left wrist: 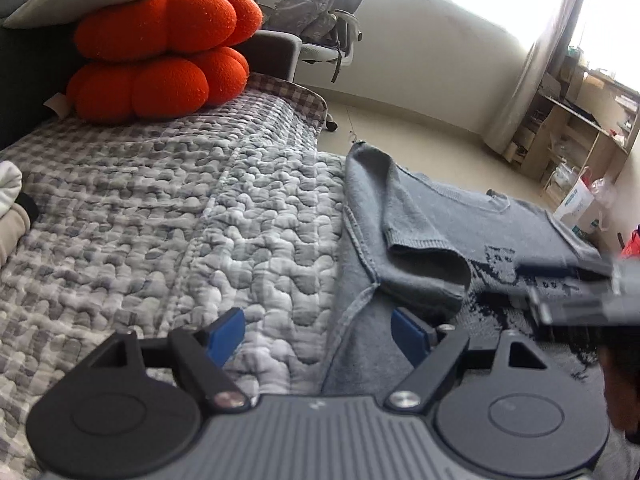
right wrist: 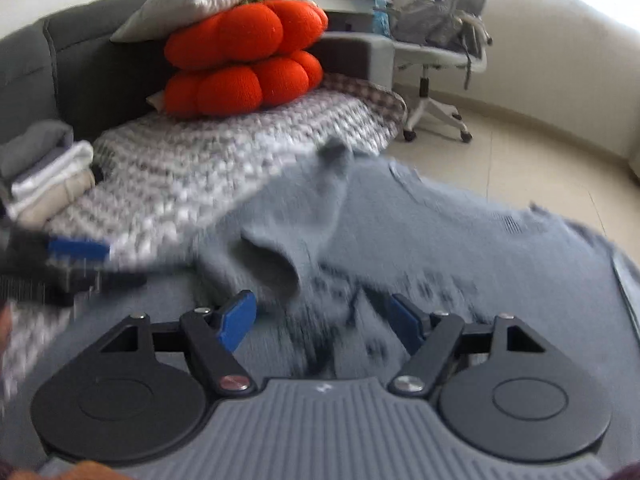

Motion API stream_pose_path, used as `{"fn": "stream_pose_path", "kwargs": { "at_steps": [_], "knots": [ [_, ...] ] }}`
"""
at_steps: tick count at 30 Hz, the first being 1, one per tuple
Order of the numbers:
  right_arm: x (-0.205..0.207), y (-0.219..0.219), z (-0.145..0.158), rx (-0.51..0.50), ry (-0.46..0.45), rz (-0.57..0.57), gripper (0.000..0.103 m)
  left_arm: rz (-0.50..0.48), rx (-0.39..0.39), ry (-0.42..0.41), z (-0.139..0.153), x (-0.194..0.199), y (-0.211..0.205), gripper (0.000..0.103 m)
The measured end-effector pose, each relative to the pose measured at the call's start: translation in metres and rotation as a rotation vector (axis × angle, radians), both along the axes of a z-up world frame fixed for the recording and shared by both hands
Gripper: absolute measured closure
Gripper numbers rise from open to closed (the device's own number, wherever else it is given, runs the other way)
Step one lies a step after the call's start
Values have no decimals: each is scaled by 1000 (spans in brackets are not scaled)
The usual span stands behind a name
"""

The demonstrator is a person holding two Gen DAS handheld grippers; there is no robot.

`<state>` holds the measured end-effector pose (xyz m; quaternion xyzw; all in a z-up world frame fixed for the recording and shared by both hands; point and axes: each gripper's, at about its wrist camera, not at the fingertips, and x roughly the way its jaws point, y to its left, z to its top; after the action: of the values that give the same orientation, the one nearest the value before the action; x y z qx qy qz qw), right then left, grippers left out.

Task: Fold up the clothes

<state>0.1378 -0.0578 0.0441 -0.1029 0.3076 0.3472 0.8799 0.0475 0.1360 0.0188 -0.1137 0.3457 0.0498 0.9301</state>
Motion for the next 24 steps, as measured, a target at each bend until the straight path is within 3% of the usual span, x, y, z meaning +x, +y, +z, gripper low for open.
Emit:
{"fn": "stream_pose_path", "kwargs": {
  "at_steps": [3,7,9,10,11,13,17,19,24],
  "knots": [
    [13,24,1,-19,-40,43,28,-18,29,8,-3,1,-5,21],
    [21,48,-16,-153,-91,99,42,-54,74,14,-7,3,-13,18],
    [23,51,-21,-181,-131,121,61,-50,89,22,-9,4,-14,18],
    [25,51,-20,-187,-139,116,91,-48,99,21,-9,4,-15,18],
    [28,51,-19,-191,-146,108,98,-47,109,19,-9,4,-17,19],
    [35,45,-13,-142,-124,70,98,-44,125,22,-8,3,-19,24],
    [46,24,-2,-32,-96,-7,98,-42,169,10,-2,-1,-25,55],
    [54,11,3,30,-62,-70,98,-45,160,8,-3,-1,-27,60],
    [68,-2,5,88,10,-165,98,-61,146,7,-3,-2,-35,60]
  ]
}}
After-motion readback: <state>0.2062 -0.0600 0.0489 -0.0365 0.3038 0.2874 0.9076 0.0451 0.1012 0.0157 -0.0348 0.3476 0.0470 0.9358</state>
